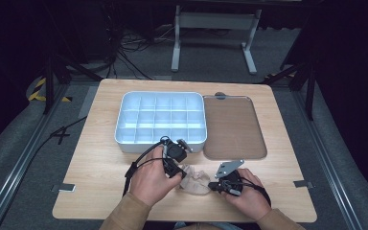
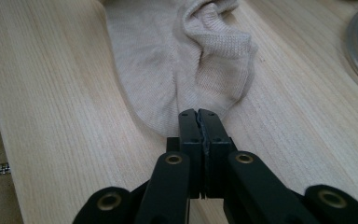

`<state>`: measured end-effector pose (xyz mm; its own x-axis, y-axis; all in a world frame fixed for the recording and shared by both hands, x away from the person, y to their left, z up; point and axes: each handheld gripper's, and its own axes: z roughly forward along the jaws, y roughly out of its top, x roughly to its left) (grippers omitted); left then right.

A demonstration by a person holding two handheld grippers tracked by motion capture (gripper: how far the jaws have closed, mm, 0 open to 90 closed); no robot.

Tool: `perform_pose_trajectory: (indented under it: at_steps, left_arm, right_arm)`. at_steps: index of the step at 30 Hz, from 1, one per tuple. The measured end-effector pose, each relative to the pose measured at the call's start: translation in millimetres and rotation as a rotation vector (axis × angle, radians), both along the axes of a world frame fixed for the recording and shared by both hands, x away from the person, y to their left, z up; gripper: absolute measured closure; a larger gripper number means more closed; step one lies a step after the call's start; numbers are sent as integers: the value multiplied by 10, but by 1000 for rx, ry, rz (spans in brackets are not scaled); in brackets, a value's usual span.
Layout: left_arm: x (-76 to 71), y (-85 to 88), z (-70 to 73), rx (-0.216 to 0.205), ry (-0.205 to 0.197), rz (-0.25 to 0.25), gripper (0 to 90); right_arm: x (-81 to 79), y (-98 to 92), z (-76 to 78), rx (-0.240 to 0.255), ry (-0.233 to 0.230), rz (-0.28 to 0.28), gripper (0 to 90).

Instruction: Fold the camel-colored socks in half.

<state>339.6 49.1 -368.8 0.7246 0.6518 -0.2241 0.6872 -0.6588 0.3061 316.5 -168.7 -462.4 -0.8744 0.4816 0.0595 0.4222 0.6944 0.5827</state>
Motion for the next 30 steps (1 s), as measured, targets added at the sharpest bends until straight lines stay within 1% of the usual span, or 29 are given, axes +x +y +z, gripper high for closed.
perform_pose_trajectory:
  at_steps: [1, 3, 6, 8, 10, 12, 15, 16, 17, 18, 20, 22, 28, 30]
  left_arm:
    - [-4, -24, -2, -3, 3, 1, 849]
    - [3, -66, -11, 2, 1, -15, 850]
    - [6, -128, -31, 2, 12, -18, 850]
    - [16, -168, -42, 4, 11, -32, 849]
    - [20, -210, -59, -3, 14, -30, 850]
    - [26, -233, -62, 5, 16, -34, 849]
    - [39, -302, -79, 4, 16, -49, 850]
    - [46, -325, -90, 1, 13, -61, 849]
    - [47, -345, -94, 5, 15, -63, 850]
    - [41, -366, -102, 6, 22, -54, 850]
    - [51, -399, -123, 7, 17, -67, 850]
    - [52, -432, -143, 12, 26, -66, 849]
    - [89, -531, -226, 8, 32, -89, 850]
    - [90, -542, -237, 12, 40, -86, 850]
  right_arm:
    - [2, -2, 2, 0, 3, 0, 899]
    - [6, -3, 3, 0, 6, 2, 899]
    - [11, -3, 1, 1, 9, 3, 899]
    - [11, -5, 1, 1, 9, 4, 899]
    - [11, -5, 1, 2, 8, 3, 899]
    - [12, -6, 1, 2, 8, 3, 899]
    - [16, -7, -1, 3, 9, 5, 899]
    - [15, -8, -1, 4, 8, 5, 899]
    - [15, -8, -1, 4, 7, 6, 899]
    - [15, -8, -2, 4, 7, 6, 899]
    - [15, -8, -2, 4, 7, 7, 899]
    - [14, -7, -1, 3, 6, 8, 899]
    - [16, -10, -1, 4, 5, 10, 899]
    - [17, -10, -2, 4, 5, 10, 899]
